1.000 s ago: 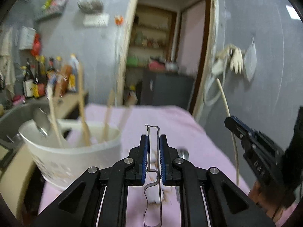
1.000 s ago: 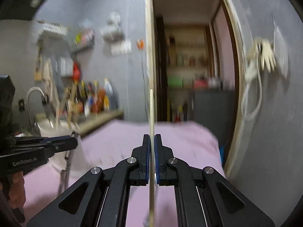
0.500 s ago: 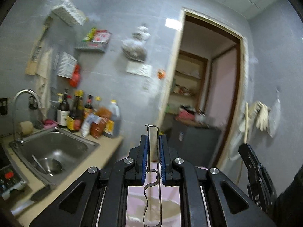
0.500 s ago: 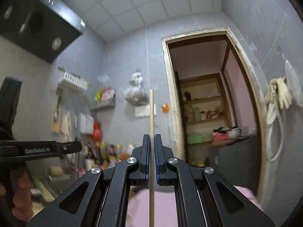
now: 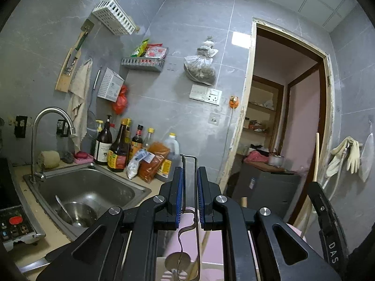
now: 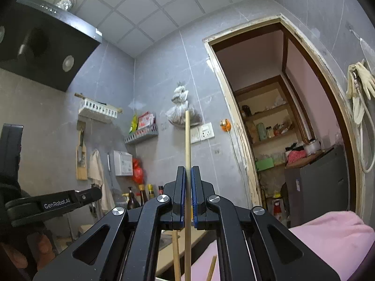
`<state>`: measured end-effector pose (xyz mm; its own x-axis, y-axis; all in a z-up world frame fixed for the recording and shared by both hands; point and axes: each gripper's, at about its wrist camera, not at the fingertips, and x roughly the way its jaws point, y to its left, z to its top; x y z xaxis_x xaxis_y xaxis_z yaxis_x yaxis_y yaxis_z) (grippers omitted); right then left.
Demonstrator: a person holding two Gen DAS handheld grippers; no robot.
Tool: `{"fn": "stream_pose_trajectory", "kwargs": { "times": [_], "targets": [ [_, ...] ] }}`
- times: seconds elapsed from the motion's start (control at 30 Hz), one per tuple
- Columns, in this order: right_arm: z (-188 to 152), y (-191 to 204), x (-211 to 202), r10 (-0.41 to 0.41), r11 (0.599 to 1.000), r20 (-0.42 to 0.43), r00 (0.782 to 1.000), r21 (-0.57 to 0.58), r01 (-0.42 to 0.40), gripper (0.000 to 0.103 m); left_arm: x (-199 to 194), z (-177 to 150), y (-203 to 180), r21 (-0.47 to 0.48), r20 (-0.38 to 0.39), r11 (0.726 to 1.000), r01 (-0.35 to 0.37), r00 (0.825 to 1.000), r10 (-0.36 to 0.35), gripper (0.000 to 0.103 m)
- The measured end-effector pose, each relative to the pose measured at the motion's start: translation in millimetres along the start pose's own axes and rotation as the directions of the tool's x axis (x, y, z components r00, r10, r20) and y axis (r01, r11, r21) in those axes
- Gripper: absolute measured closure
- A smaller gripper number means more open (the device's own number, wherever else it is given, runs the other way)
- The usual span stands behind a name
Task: Organize utensils
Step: 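Lift the steel tool and chopstick to the white holder with both grippers, then drop the steel tool and chopstick into the holder, opening both grippers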
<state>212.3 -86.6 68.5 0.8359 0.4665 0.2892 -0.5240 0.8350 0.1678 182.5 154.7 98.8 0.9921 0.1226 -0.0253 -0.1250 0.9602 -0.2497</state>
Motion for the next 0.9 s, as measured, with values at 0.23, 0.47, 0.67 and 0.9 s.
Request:
{"fn": "stream_pose_trajectory", "kwargs": {
  "times": [0.23,0.47,0.67,0.9],
  "targets": [
    [-18,1,8,-0.012,1.000,-0.029,0.999,-0.005,0.012,0.100,13,-18,9,-0.024,-0.022,0.999,-0.036,0.999,0.036,0.094],
    [-36,4,9,0.006,0.999,-0.118,0.993,-0.052,-0.013,0.100,17,-35,10,-0.009,-0.080,0.999,-0.049,0.996,0.048,0.094],
    [-38,4,-2,0.026,0.993,-0.163,0.986,-0.111,-0.044,0.099,20,-49,8,-0.003,-0.143,1.000,-0.028,0.989,0.027,0.094],
    [-33,4,-14,0.053,0.990,-0.178,0.983,-0.119,-0.075,0.099,15,-57,2,0.016,-0.194,1.000,0.007,0.981,-0.004,0.094]
  ]
}}
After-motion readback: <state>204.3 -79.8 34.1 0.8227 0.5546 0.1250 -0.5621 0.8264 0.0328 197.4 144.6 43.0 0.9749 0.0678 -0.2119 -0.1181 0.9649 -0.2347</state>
